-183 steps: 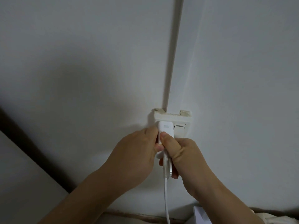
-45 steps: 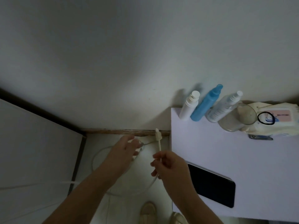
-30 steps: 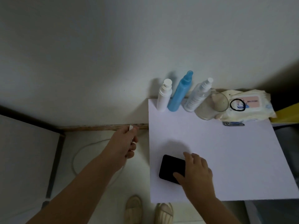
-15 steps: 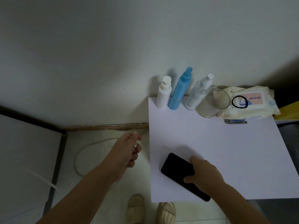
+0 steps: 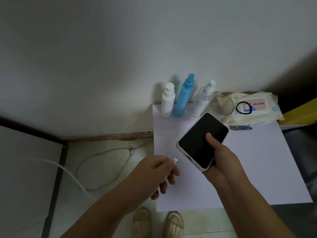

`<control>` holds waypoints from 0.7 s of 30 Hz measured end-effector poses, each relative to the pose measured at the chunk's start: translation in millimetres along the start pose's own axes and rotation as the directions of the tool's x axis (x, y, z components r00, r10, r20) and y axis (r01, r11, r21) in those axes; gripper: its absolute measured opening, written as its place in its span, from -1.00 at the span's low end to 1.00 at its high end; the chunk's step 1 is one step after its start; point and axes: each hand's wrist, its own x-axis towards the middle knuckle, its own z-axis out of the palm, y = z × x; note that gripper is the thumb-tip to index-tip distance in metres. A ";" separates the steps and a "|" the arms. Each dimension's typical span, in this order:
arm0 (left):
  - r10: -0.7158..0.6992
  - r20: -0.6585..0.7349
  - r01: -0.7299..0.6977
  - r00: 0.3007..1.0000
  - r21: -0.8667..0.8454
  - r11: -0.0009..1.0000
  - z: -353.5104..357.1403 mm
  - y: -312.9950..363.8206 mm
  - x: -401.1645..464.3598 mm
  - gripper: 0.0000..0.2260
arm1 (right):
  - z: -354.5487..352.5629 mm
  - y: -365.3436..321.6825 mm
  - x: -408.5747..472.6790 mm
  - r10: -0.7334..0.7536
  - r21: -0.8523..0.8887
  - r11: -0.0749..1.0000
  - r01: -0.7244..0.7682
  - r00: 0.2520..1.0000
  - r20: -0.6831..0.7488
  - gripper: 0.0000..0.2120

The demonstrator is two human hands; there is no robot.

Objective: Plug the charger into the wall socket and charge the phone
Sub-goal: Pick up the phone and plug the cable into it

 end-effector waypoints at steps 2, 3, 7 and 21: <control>0.017 0.005 -0.017 1.000 0.001 1.000 5.4 4.5 -1.1 -0.72 | 3.9 2.5 -2.0 -0.017 0.031 0.999 0.017 1.000 -0.022 -0.97; 0.022 0.002 -0.022 1.000 0.001 1.000 7.5 6.3 -1.0 -0.72 | 4.8 4.8 -1.8 -0.021 0.030 0.999 0.022 0.999 -0.024 -0.96; 0.018 -0.017 -0.018 1.000 -0.020 1.000 14.1 9.6 0.3 -0.71 | 7.6 11.7 -3.5 -0.009 0.047 0.999 0.011 1.000 -0.027 -0.95; -0.161 -0.091 0.152 0.983 -0.098 0.984 25.5 11.0 6.5 -0.70 | 10.2 11.7 -4.5 -0.190 -0.142 0.970 0.197 0.980 0.065 -0.93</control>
